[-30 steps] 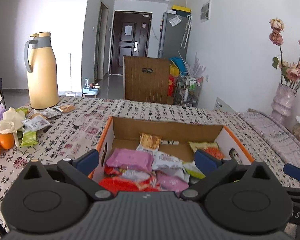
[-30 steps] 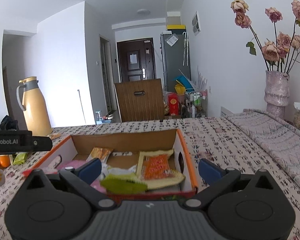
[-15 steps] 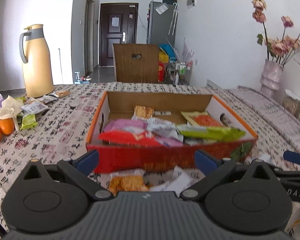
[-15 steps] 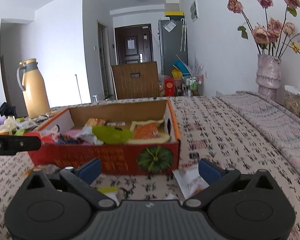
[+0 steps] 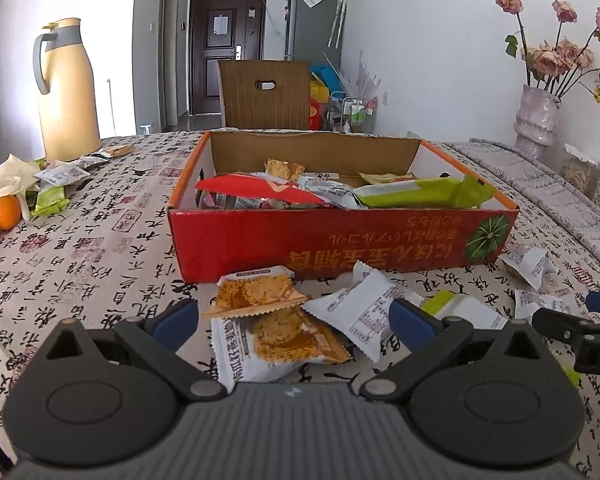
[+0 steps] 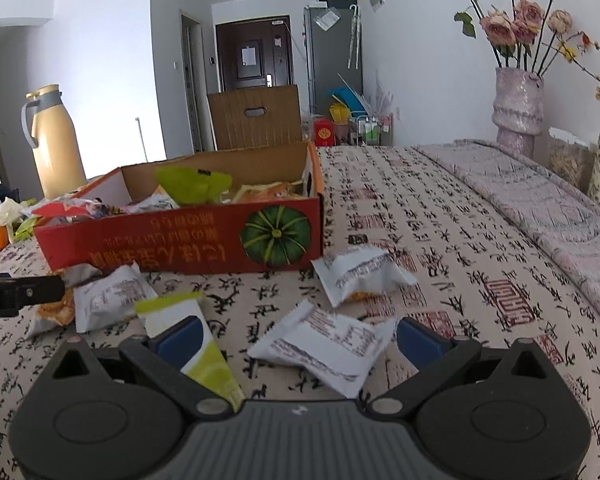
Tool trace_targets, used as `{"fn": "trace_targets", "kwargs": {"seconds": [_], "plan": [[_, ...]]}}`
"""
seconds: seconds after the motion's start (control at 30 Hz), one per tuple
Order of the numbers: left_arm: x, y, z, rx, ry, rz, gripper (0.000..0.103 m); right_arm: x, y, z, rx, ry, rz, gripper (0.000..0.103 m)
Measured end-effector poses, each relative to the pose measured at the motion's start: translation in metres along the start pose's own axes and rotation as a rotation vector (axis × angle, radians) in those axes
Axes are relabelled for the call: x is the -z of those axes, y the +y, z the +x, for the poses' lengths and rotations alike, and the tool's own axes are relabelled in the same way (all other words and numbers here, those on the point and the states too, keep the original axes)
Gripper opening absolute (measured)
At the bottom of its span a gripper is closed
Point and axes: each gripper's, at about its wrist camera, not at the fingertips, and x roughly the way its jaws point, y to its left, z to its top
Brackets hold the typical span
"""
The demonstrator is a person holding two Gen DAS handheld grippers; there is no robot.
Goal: Organize snacks
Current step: 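Move both tools back over the remaining pile, then lower the right gripper onto a white wrapped packet and close on it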
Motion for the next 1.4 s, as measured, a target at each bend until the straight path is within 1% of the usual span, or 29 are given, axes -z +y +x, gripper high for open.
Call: {"fn": "trace_targets", "kwargs": {"seconds": [0.17, 0.43, 0.63, 0.77, 0.8, 1.17, 1.4], "plan": [[0.001, -0.002, 0.002, -0.005, -0.007, 0.007, 0.103, 0.0, -0.002, 0.003, 0.011, 0.005, 0.006, 0.103], [0.003, 0.001, 0.005, 0.0, 0.0, -0.016, 0.103, -0.003, -0.003, 0.012, 0.036, 0.02, 0.0, 0.103], [0.003, 0.002, 0.005, 0.0, 0.001, -0.017, 0.103, -0.013, -0.007, 0.034, 0.094, 0.073, 0.004, 0.103], [0.004, 0.002, 0.004, 0.001, -0.001, -0.022, 0.103, -0.016, -0.008, 0.053, 0.135, 0.138, 0.011, 0.103], [0.004, 0.003, 0.004, 0.002, -0.001, -0.023, 0.103, -0.014, -0.008, 0.055, 0.137, 0.147, 0.013, 0.103], [0.004, 0.003, 0.004, 0.003, -0.003, -0.03, 0.103, -0.012, -0.009, 0.055, 0.127, 0.138, 0.018, 0.103], [0.004, 0.004, 0.005, 0.004, 0.003, -0.035, 0.103, -0.009, -0.003, 0.047, 0.09, 0.112, -0.007, 0.085]]}}
